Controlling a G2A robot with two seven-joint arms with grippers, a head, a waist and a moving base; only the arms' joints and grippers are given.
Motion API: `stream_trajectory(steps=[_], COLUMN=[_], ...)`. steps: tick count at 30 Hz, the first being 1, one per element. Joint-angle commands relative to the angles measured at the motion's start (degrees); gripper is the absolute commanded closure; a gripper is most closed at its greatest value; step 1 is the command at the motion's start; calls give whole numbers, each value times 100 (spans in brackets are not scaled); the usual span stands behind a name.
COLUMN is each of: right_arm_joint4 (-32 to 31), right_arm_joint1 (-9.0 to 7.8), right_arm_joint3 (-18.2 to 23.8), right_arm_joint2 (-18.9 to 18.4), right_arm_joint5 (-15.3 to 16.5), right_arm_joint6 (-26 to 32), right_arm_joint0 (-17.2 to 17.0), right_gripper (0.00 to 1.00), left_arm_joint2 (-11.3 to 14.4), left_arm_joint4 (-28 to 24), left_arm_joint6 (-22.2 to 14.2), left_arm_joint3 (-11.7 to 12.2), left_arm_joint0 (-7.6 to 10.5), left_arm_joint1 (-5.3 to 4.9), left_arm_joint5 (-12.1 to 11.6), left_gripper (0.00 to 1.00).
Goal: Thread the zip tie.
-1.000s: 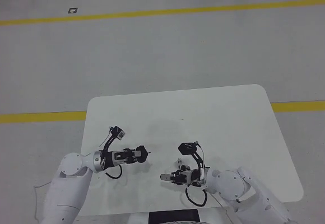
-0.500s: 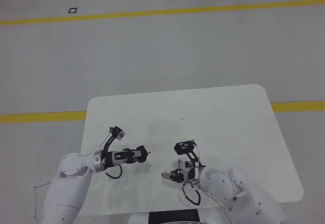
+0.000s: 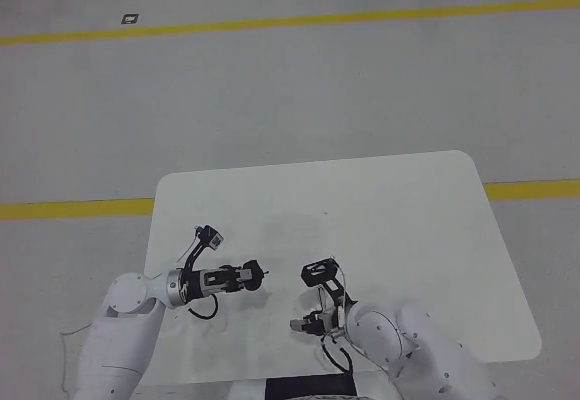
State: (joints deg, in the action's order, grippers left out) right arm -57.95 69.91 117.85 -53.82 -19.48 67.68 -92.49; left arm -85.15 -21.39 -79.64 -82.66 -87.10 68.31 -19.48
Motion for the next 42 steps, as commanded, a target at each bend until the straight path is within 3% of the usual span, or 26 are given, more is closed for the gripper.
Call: stream_trajectory(steps=[1, 8, 17, 18, 20, 21, 30, 42], right_arm_joint4=[0, -126, -324, -285, -234, -212, -195, -970], right_arm_joint1=[0, -4, 60, 66, 71, 71, 30, 95], right_arm_joint3=[0, -1, -223, -248, -286, -299, -313, -469], right_arm_joint2=[0, 150, 530, 533, 525, 521, 377, 555], right_arm_joint5=[0, 141, 45, 41, 39, 43, 10, 0], right_arm_joint6=[-1, -178, -68, -89, -136, -160, -399, -376], right_arm_joint0=[0, -23, 263, 281, 296, 294, 135, 110], right_gripper=[0, 0, 0, 10, 50, 54, 74, 74], left_arm_joint2=[0, 0, 0, 0, 0, 0, 0, 0], left_arm_joint4=[0, 0, 0, 0, 0, 0, 0, 0], left_arm_joint6=[0, 0, 0, 0, 0, 0, 0, 0], left_arm_joint3=[0, 0, 0, 0, 0, 0, 0, 0], left_arm_joint0=[0, 0, 0, 0, 0, 0, 0, 0], left_arm_joint1=[0, 0, 0, 0, 0, 0, 0, 0], left_arm_joint5=[0, 0, 0, 0, 0, 0, 0, 0], left_gripper=[100, 100, 100, 100, 100, 100, 100, 100])
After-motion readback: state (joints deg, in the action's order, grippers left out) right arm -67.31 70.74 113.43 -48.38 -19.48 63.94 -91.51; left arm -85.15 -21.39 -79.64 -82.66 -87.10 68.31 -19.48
